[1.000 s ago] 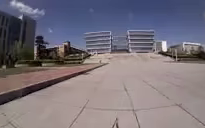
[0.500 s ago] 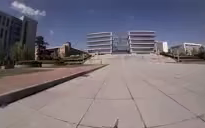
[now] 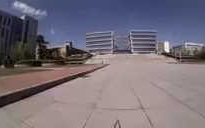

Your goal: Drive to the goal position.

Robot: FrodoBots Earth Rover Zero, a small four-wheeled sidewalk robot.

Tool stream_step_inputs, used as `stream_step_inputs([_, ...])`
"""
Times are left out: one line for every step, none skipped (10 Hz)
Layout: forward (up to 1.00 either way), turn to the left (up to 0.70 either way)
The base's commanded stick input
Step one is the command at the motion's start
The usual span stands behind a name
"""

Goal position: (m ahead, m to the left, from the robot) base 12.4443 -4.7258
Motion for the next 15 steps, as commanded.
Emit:
stream_step_inputs([0.7,0.0])
stream_step_inputs([0.7,0.0])
stream_step_inputs([0.7,0.0])
stream_step_inputs([0.7,0.0])
stream_step_inputs([0.7,0.0])
stream_step_inputs([0.7,0.0])
stream_step_inputs([0.7,0.0])
stream_step_inputs([0.7,0.0])
stream_step_inputs([0.7,0.0])
stream_step_inputs([0.7,0.0])
stream_step_inputs([0.7,0.0])
stream_step_inputs([0.7,0.0])
stream_step_inputs([0.7,0.0])
stream_step_inputs([0.7,0.0])
stream_step_inputs([0.7,0.0])
